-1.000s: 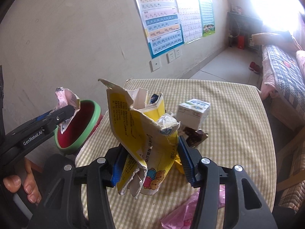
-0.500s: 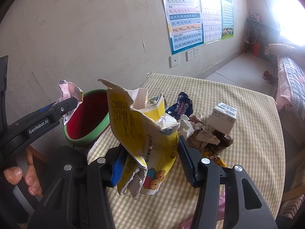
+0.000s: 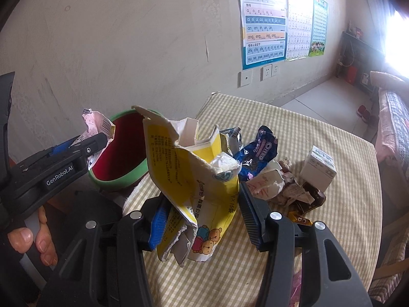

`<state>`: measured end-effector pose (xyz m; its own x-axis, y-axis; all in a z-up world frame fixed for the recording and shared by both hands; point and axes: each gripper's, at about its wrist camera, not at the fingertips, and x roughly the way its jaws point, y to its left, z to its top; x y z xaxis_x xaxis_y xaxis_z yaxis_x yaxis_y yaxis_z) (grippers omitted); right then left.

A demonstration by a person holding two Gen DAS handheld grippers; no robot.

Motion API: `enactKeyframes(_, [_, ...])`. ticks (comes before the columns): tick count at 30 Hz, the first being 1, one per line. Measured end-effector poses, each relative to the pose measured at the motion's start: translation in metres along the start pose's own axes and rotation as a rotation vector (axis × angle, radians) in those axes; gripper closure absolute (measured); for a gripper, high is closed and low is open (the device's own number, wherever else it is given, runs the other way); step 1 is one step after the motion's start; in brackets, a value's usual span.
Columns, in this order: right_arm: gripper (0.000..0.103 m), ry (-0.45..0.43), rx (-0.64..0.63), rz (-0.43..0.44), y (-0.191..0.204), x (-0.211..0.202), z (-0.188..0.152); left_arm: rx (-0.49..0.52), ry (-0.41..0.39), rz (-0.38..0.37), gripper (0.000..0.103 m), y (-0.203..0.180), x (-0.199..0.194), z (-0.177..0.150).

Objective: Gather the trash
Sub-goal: 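Carry the pink-white wrapper and yellow carton toward the red bin with both tools, then open both tools over the red bin to drop the wrapper and carton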

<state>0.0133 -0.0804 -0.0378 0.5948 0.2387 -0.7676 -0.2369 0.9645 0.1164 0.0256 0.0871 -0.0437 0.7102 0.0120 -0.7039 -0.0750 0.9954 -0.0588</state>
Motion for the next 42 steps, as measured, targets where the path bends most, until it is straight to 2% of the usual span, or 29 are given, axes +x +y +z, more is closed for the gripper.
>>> enactKeyframes(19, [0.052,0.017,-0.159,-0.084,0.041,0.007,0.003,-0.051,0.031,0.063,0.056,0.034,0.009,-0.001])
enactKeyframes(29, [0.052,0.154,-0.106,0.012,0.035,0.036,0.005,-0.052,0.062,0.080,0.055,0.039,0.020,-0.001])
enactKeyframes(42, [0.052,0.190,-0.117,0.006,0.041,0.079,0.026,-0.067,0.106,0.086,0.055,0.047,0.046,0.002])
